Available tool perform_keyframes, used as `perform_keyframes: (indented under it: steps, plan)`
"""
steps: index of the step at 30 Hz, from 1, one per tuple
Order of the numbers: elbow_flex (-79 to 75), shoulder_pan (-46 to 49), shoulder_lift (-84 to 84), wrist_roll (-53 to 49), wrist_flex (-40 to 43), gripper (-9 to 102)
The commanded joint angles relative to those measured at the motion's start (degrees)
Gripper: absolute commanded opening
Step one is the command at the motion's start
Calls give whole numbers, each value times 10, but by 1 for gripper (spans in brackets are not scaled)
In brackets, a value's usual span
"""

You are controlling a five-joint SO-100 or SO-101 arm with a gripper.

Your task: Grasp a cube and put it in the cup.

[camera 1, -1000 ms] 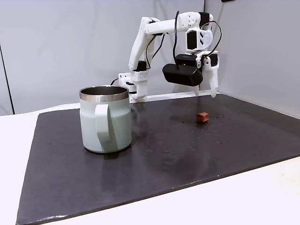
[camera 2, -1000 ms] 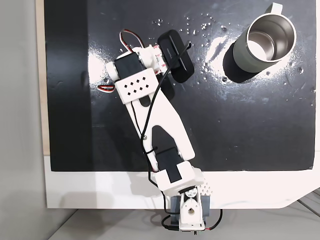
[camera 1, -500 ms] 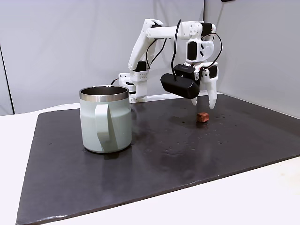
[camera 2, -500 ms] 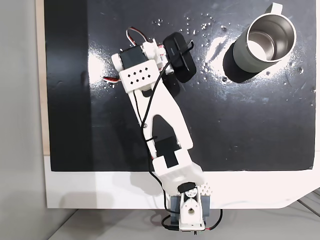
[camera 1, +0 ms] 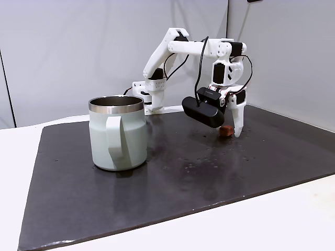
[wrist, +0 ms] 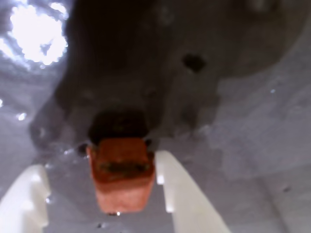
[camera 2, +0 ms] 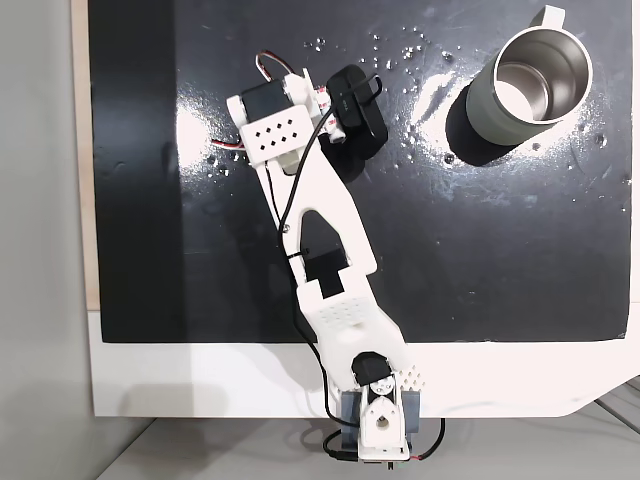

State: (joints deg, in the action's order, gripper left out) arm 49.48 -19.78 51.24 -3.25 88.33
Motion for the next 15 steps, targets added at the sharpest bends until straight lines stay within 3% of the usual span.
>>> perform_keyframes:
  steps: [1, 8, 15]
  plan:
    - [-36, -10, -1, -4, 5, 24]
    - [-41, -11, -6, -4, 8, 19]
    - [-41, -11, -6, -5, 11, 4]
